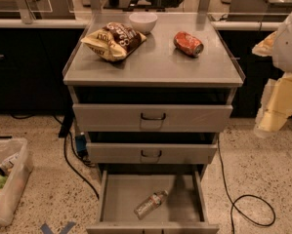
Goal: Pick water bottle from bottom drawer and place on counter
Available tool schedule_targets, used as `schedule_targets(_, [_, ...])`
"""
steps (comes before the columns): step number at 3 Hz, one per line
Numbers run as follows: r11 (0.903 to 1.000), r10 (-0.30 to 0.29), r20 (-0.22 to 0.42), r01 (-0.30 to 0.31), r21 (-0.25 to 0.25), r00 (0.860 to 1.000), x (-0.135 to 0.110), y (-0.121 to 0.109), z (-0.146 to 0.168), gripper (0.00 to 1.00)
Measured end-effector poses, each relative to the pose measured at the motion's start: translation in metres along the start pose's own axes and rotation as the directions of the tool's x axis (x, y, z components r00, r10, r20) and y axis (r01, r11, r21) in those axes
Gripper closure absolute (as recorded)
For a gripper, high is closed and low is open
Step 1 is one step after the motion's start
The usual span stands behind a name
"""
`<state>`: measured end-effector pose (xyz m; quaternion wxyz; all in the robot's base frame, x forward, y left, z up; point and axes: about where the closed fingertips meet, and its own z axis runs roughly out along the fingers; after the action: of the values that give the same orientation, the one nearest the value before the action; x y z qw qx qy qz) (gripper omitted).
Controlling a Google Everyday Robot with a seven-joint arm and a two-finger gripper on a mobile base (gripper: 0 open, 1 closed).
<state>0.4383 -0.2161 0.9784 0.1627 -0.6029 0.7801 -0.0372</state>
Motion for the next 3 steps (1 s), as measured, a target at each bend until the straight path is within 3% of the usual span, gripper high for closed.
schedule_targets(1, [1.0, 0.0, 0.0, 0.0, 0.0, 1.0, 0.0, 0.0, 0.0, 0.0])
schedule_targets(2, [0.9999, 0.005, -0.001, -0.005, -0.01, 1.0, -0.008, 0.008, 0.028, 0.0])
schedule_targets(3, [0.9973, 0.028, 0.021, -0.027, -0.068, 0.999, -0.012, 0.027, 0.098, 0.0])
